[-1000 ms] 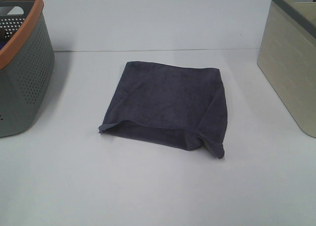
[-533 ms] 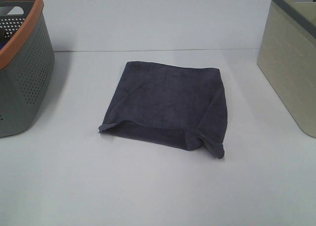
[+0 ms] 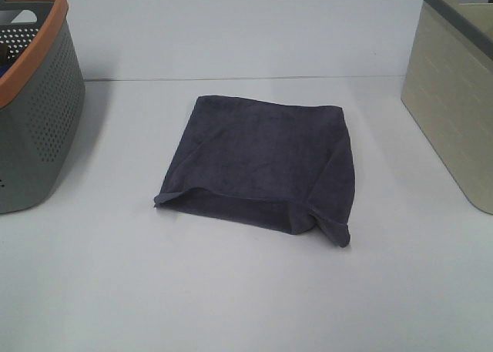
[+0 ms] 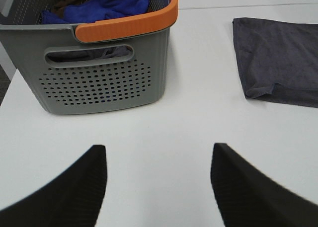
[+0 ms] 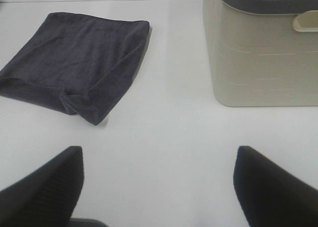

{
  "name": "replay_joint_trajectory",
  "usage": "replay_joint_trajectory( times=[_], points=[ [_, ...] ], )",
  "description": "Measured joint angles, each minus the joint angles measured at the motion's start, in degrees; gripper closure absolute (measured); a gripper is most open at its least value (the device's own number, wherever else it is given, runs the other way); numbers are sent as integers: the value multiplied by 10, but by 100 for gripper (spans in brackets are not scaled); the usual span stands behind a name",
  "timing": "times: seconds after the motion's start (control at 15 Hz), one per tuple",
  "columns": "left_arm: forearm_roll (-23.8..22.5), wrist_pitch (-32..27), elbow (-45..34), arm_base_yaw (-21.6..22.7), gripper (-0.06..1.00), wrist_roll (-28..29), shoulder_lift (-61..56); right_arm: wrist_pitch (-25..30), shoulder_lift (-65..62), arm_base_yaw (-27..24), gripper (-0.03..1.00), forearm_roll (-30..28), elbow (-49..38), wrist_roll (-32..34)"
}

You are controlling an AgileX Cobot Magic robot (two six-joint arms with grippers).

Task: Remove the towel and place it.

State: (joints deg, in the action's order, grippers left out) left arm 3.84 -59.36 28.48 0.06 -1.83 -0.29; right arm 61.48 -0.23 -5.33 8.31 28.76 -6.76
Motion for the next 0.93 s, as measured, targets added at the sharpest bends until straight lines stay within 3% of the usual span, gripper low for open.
replay_joint_trajectory(
  times=[0.93],
  points=[
    [1, 0, 0, 0, 36, 1, 0, 0, 0, 0, 16, -9, 0, 13]
  ],
)
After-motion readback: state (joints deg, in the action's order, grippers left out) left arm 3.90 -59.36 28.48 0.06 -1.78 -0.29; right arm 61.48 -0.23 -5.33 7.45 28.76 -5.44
